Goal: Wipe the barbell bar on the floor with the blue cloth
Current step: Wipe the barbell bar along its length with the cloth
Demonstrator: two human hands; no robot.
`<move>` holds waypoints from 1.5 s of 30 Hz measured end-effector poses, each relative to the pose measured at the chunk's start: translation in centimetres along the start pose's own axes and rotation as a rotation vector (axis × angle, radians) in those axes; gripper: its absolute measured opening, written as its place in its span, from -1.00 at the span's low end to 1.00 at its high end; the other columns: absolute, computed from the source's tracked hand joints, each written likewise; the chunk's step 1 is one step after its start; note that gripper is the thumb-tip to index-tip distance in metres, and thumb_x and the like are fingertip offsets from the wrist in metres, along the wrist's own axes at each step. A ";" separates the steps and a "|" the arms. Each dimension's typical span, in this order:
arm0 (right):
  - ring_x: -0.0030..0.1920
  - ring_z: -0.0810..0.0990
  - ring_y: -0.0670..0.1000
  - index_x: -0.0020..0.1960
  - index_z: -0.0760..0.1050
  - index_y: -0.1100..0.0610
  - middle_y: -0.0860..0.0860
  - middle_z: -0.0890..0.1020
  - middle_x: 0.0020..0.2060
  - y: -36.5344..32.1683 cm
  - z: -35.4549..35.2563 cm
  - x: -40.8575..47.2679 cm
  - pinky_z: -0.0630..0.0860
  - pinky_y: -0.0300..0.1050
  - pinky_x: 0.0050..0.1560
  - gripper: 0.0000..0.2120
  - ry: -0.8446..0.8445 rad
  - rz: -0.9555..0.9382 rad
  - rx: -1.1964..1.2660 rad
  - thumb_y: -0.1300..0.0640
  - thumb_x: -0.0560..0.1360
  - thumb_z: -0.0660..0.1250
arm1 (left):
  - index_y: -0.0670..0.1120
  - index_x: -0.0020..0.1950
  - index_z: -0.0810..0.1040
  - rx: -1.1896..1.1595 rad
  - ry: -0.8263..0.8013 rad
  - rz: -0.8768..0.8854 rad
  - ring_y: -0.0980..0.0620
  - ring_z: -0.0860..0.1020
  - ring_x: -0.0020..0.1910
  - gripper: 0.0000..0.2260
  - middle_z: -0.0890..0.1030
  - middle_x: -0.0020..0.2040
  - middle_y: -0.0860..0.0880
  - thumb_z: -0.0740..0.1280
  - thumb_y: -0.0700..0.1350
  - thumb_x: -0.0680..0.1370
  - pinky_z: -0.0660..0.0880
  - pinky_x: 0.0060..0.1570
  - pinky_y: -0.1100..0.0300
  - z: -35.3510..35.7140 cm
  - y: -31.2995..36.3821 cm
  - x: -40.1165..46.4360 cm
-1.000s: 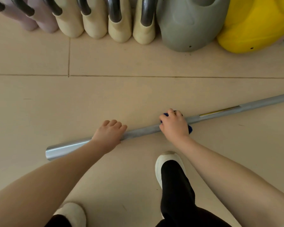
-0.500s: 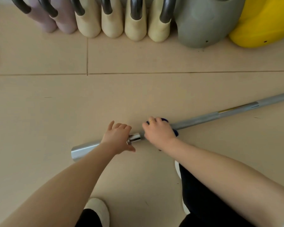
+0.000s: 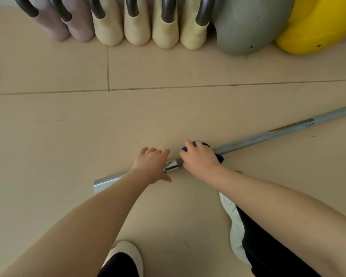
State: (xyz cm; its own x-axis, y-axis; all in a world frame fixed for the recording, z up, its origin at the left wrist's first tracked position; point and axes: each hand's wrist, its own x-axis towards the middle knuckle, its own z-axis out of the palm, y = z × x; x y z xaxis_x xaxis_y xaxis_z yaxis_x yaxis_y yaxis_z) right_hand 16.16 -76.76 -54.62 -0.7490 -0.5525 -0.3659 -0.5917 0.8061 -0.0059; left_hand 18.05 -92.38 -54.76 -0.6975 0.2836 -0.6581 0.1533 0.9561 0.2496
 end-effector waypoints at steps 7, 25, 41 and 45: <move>-0.13 0.54 0.23 -0.10 0.55 0.19 0.20 0.54 -0.08 6.0 -0.7 -1.6 0.50 0.00 -0.25 -0.84 -0.027 0.250 -0.047 0.21 0.33 0.40 | -0.02 0.40 0.25 -0.038 0.005 -0.045 -0.07 0.43 0.26 -0.27 0.55 0.20 -0.01 0.43 0.21 0.34 0.30 0.22 0.09 -0.3 -0.6 0.7; 0.15 0.40 0.23 0.12 0.49 0.18 0.18 0.43 0.16 0.3 -1.0 0.0 0.41 0.01 0.03 -0.76 -0.118 0.339 0.125 0.14 0.50 0.20 | -0.07 0.48 0.18 -0.349 -0.200 -0.050 -0.07 0.43 0.28 -0.18 0.49 0.28 -0.02 0.50 0.07 0.34 0.36 0.29 0.04 -1.2 -1.7 1.0; -0.37 0.53 0.12 -0.32 0.60 0.11 0.10 0.60 -0.27 -2.8 1.8 -2.5 0.44 -0.19 -0.50 -0.78 0.169 0.090 0.096 0.10 0.08 0.55 | -0.06 0.24 0.35 0.173 -0.064 -0.014 -0.08 0.43 0.18 -0.39 0.51 0.14 -0.06 0.46 0.18 0.31 0.38 0.06 0.10 -0.2 1.6 0.2; -0.29 0.58 0.13 -0.28 0.61 0.10 0.08 0.60 -0.23 1.8 1.9 -3.0 0.44 -0.19 -0.50 -0.80 0.134 0.055 0.007 0.11 0.11 0.51 | -0.04 0.30 0.33 0.113 -0.057 -0.074 -0.08 0.42 0.20 -0.36 0.55 0.15 -0.05 0.46 0.16 0.33 0.37 0.06 0.09 -0.4 1.5 0.2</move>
State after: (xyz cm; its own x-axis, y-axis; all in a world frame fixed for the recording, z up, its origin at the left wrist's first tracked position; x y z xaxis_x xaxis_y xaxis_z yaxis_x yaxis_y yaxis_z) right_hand 17.93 -73.26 -55.34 -0.8136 -0.5303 -0.2384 -0.5470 0.8371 0.0045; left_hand 17.82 -90.94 -54.26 -0.6696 0.2122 -0.7118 0.1828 0.9759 0.1190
